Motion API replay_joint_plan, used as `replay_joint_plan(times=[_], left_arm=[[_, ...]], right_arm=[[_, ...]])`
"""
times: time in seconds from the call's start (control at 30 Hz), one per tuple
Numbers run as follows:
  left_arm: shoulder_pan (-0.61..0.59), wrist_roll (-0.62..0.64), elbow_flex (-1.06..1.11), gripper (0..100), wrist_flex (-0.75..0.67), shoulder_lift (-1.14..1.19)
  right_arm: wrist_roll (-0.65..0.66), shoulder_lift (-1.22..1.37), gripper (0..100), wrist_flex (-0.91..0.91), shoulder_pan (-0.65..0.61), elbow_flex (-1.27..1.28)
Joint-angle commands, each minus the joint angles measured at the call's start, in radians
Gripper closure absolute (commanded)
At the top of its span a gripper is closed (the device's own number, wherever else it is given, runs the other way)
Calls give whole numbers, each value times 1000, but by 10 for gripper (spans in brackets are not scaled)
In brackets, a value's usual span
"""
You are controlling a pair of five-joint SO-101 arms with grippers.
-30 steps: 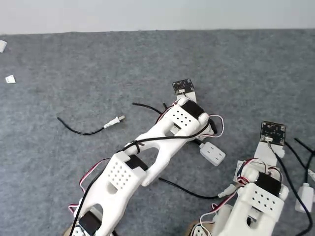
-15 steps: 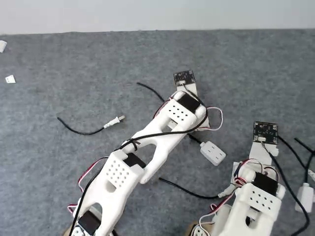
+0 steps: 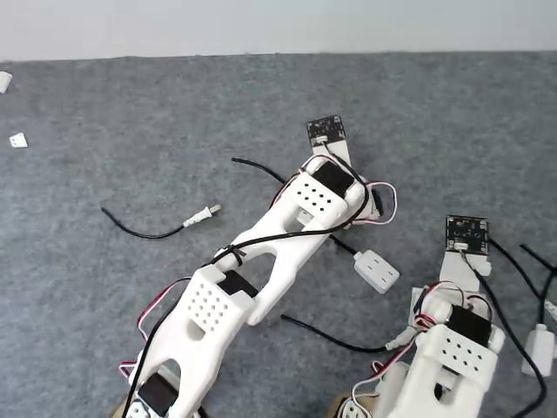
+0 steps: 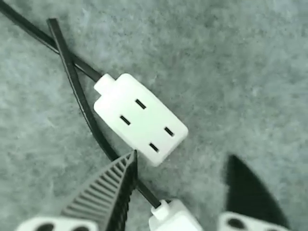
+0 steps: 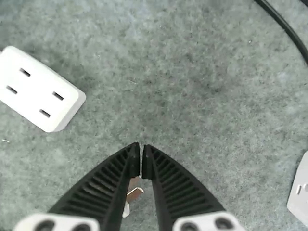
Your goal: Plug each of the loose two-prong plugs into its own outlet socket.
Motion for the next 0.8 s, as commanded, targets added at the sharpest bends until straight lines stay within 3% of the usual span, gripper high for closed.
replay_joint_plan(times=[0.0,0.2,0.33,0.63,0.77], left_arm=[[-37,49,-44,655,-25,-11],[-89,98,-48,677,-25,23],[-71,94,-79,677,-61,106],[-15,75,-203,682,26,158],[3,-37,-214,847,26,157]], right_arm=[[11,-10,990,-15,-12,-6],[11,-10,990,-15,-13,-6],[11,-8,990,-10,-41,-5],[11,-8,990,-10,-41,-5],[11,-8,990,-10,-41,-5]])
